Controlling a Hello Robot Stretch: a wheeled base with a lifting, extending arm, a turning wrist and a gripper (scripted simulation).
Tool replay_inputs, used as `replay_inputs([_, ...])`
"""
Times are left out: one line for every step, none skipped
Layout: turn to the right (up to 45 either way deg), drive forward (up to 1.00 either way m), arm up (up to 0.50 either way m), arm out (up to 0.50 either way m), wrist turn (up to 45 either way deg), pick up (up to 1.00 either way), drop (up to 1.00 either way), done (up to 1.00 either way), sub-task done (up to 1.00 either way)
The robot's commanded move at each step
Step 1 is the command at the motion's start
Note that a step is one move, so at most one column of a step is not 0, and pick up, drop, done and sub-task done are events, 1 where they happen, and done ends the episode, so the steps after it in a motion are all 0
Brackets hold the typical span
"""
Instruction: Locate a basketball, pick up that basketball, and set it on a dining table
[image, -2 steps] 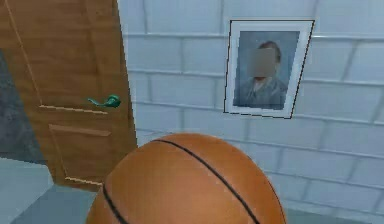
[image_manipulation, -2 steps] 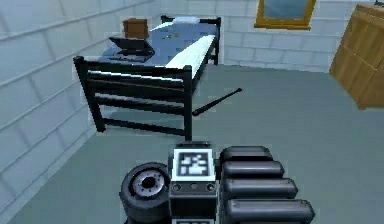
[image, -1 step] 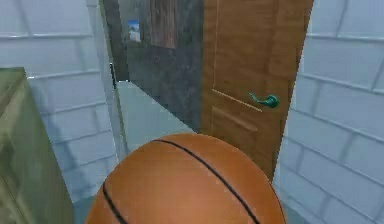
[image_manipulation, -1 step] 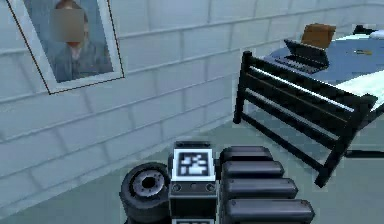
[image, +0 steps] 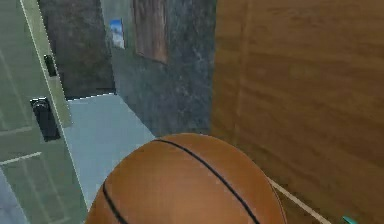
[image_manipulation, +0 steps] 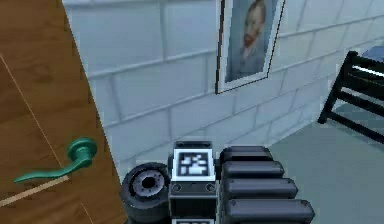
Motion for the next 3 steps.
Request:
replay_inputs([-18.0, 0.00, 0.00, 0.00, 0.0, 0.00, 0.00, 0.00, 0.00])
replay_inputs([0.0, 0.05, 0.00, 0.00, 0.0, 0.00, 0.00, 0.00, 0.00])
replay_inputs([3.0, 0.00, 0.00, 0.00, 0.0, 0.00, 0.00, 0.00, 0.00])
